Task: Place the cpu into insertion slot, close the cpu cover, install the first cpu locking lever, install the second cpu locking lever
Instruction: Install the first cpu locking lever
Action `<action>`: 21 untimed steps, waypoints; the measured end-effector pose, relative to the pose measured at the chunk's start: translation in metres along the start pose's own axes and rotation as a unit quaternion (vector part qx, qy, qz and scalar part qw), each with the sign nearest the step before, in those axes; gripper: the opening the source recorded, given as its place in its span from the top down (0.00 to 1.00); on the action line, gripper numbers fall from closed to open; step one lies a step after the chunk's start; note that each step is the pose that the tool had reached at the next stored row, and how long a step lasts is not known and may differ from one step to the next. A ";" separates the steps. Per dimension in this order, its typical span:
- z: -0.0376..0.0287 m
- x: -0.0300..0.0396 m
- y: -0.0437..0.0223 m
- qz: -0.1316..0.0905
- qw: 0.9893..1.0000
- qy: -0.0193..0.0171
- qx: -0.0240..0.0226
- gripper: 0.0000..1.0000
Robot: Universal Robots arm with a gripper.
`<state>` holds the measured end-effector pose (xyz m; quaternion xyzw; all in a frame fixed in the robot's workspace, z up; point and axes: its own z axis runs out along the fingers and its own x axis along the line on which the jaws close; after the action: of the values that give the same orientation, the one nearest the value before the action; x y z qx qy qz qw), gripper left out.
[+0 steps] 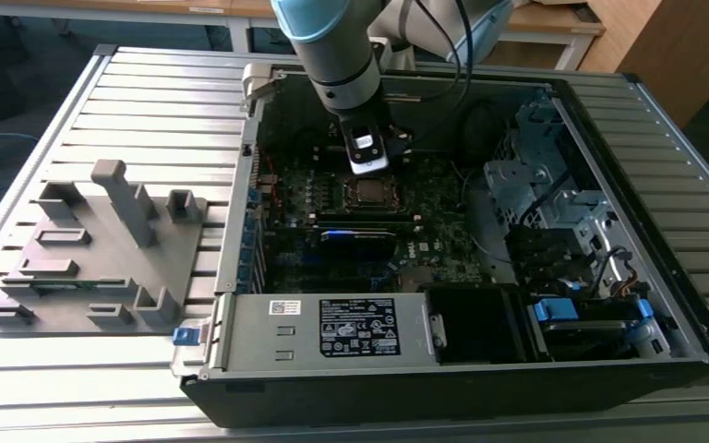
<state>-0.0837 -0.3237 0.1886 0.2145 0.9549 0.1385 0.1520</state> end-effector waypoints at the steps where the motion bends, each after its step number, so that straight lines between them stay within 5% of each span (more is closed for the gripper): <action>1: 0.0001 -0.0001 0.0000 0.000 1.000 0.000 0.001 0.90; 9: 0.0011 -0.0004 -0.0001 -0.002 1.000 -0.004 0.007 0.90; 21: 0.0034 0.0001 -0.0011 0.002 1.000 -0.006 0.008 0.90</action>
<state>-0.0830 -0.3240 0.1851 0.2180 0.9547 0.1298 0.1555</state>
